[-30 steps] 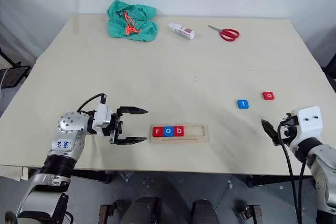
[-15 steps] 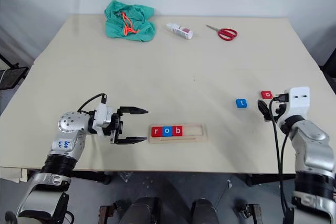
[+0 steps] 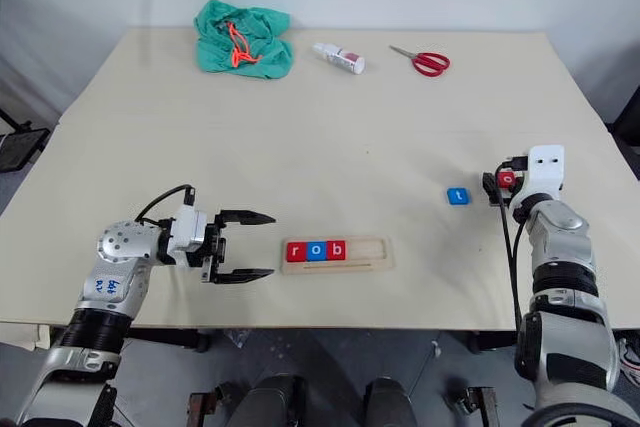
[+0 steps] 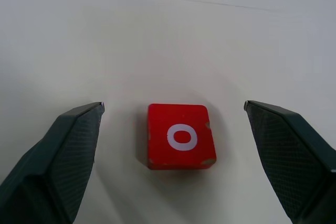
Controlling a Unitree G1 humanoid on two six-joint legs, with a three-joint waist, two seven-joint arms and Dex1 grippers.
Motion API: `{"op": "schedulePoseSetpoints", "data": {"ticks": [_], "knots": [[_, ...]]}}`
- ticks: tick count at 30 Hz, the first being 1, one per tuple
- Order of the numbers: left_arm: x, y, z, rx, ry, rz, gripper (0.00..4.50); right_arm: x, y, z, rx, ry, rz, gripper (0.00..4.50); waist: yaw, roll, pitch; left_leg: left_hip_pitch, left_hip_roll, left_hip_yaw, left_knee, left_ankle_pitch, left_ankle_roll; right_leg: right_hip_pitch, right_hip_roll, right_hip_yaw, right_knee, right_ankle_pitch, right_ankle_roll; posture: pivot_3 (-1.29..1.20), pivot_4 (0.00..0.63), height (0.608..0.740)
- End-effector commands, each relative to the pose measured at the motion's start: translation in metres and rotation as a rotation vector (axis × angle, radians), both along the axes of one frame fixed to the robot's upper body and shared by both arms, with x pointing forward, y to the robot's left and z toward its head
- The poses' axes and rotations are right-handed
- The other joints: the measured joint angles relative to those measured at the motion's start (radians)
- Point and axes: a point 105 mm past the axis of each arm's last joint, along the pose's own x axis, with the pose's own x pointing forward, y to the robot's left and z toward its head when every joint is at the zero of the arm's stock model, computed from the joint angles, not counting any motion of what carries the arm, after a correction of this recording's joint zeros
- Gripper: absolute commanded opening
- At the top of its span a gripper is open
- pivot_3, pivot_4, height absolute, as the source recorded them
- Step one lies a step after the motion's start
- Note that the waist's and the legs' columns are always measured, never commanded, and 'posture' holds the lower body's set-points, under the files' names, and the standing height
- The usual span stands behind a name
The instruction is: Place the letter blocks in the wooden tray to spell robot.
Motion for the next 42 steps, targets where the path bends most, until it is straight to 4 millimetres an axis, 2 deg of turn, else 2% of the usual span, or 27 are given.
{"op": "schedulePoseSetpoints", "data": {"ticks": [1, 5, 6, 9, 15, 16, 21, 24, 26, 30, 36, 38, 42], "knots": [[-0.001, 0.004, 0.01, -0.018, -0.037, 0.021, 4.5, 0.001, -0.009, 0.006, -0.016, 0.004, -0.028, 4.48, -0.004, 0.0, 0.0, 0.0, 0.0, 0.0, 0.0, 0.0, 0.0, 0.0, 0.0, 0.0, 0.0, 0.0, 0.0, 0.0, 0.15, 0.74], [-0.001, 0.003, 0.011, -0.021, -0.043, 0.031, 4.5, 0.002, -0.007, -0.003, 0.012, 0.058, -0.029, 4.48, -0.005, 0.0, 0.0, 0.0, 0.0, 0.001, 0.0, 0.0, 0.0, 0.0, 0.0, 0.0, 0.0, 0.0, 0.0, 0.0, 0.15, 0.74], [-0.001, 0.003, 0.012, -0.021, -0.044, 0.033, 4.5, 0.002, -0.006, -0.004, 0.009, 0.059, -0.024, 4.31, -0.005, 0.0, 0.0, 0.0, 0.001, 0.001, 0.0, 0.0, 0.0, 0.0, 0.0, 0.0, 0.0, 0.0, 0.0, 0.0, 0.15, 0.74], [0.0, 0.003, 0.012, -0.022, -0.047, 0.037, 4.5, 0.002, -0.004, -0.005, 0.007, 0.057, -0.016, 3.62, -0.002, 0.0, 0.0, 0.0, 0.0, 0.001, 0.0, 0.0, 0.0, 0.0, 0.0, 0.001, 0.0, 0.0, 0.0, 0.0, 0.15, 0.74], [0.001, 0.002, 0.012, -0.026, -0.051, 0.04, 4.5, -0.002, -0.004, -0.003, -0.003, 0.022, 0.009, 1.55, -0.001, 0.0, 0.0, 0.0, 0.0, 0.0, 0.001, 0.0, 0.0, 0.001, 0.0, 0.0, 0.0, 0.0, 0.0, 0.0, 0.15, 0.74], [0.002, 0.002, 0.012, -0.027, -0.05, 0.039, 4.5, -0.004, -0.003, -0.001, -0.003, 0.012, 0.02, 1.46, -0.001, 0.0, 0.0, 0.0, 0.0, 0.0, 0.001, 0.0, 0.0, 0.001, 0.0, 0.0, 0.0, 0.0, 0.0, 0.0, 0.15, 0.74], [0.004, 0.0, 0.01, -0.03, -0.045, 0.03, 4.5, -0.023, 0.003, 0.013, -0.019, -0.051, 0.074, 1.46, 0.0, 0.0, 0.0, 0.0, 0.0, 0.0, 0.0, 0.0, 0.0, 0.0, 0.0, 0.001, 0.0, 0.0, 0.0, 0.0, 0.15, 0.74], [0.006, -0.001, 0.009, -0.032, -0.042, 0.021, 4.5, -0.049, 0.02, 0.024, -0.019, -0.077, 0.145, 1.46, 0.001, 0.0, 0.0, -0.001, 0.0, 0.0, 0.0, 0.0, 0.0, 0.0, 0.0, 0.0, 0.0, 0.0, 0.0, 0.0, 0.15, 0.74], [0.007, -0.002, 0.009, -0.033, -0.038, 0.011, 4.5, -0.072, 0.038, 0.027, -0.005, -0.082, 0.202, 1.46, 0.006, 0.001, 0.0, -0.001, 0.0, 0.0, 0.0, 0.0, 0.0, 0.0, 0.0, 0.001, 0.0, 0.0, 0.0, 0.0, 0.15, 0.74], [0.01, -0.004, 0.007, -0.034, -0.028, -0.015, 4.5, -0.114, 0.076, 0.014, 0.03, -0.019, 0.278, 1.46, 0.017, 0.001, 0.0, 0.0, 0.001, 0.0, 0.0, 0.0, 0.0, 0.0, 0.0, 0.001, 0.0, 0.0, 0.0, 0.0, 0.15, 0.74], [0.014, -0.009, 0.007, -0.037, -0.025, -0.053, 4.5, -0.151, 0.114, 0.0, 0.112, 0.041, 0.309, 1.46, 0.026, 0.001, 0.0, 0.0, 0.0, 0.001, 0.001, 0.0, 0.0, 0.0, 0.001, 0.004, 0.0, 0.0, 0.0, 0.0, 0.15, 0.74], [0.016, -0.01, 0.007, -0.035, -0.023, -0.062, 4.5, -0.159, 0.123, -0.005, 0.124, 0.06, 0.312, 1.46, 0.026, 0.001, 0.0, 0.0, -0.001, 0.0, 0.001, 0.0, 0.0, 0.0, 0.0, 0.004, 0.0, 0.0, 0.0, 0.0, 0.15, 0.74], [0.018, -0.012, 0.007, -0.035, -0.023, -0.074, 4.5, -0.161, 0.128, -0.01, 0.131, 0.074, 0.302, 1.46, 0.024, 0.001, 0.0, 0.001, -0.001, 0.001, 0.001, 0.0, 0.0, 0.0, 0.0, 0.005, 0.0, 0.0, 0.0, 0.0, 0.15, 0.74]]}}
